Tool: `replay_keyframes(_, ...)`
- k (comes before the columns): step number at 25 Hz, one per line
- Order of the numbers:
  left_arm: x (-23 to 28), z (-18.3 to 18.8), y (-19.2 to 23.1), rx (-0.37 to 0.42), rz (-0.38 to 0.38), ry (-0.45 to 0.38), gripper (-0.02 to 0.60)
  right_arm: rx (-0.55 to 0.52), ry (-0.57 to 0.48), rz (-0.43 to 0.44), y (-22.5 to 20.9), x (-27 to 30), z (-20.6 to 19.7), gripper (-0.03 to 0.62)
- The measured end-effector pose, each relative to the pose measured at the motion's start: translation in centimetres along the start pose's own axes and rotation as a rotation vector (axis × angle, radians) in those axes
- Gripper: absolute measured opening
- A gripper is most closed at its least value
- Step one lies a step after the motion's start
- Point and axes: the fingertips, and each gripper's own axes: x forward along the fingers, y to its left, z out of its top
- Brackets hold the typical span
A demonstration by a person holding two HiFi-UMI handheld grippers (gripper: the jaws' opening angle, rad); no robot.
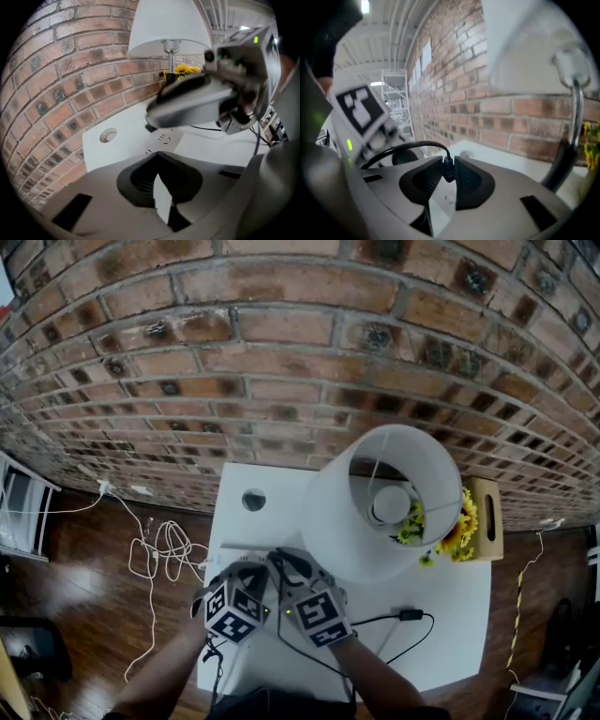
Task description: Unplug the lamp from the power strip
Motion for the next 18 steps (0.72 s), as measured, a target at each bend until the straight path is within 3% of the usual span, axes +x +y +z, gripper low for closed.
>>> replay_keyframes(3, -0.1, -0.2, 0.4, -0.015, -0.001, -0.001, 0.023, -0.143, 0.009, 0.028, 0.8, 1.2, 2.8, 0.08)
replay_keyframes(9, 0.0, 0.0, 0.1, -0.005, 0.008, -0.002, 0.023, -0.146, 0.051, 0.045, 1.7, 0.4, 1.3, 0.08)
replay_keyframes(18, 0.1, -0.2, 0.1, -0.027, 0.026, -0.026, 0.021, -0.166, -0.002, 0.019, 2.2, -1.2, 3.0, 0.08)
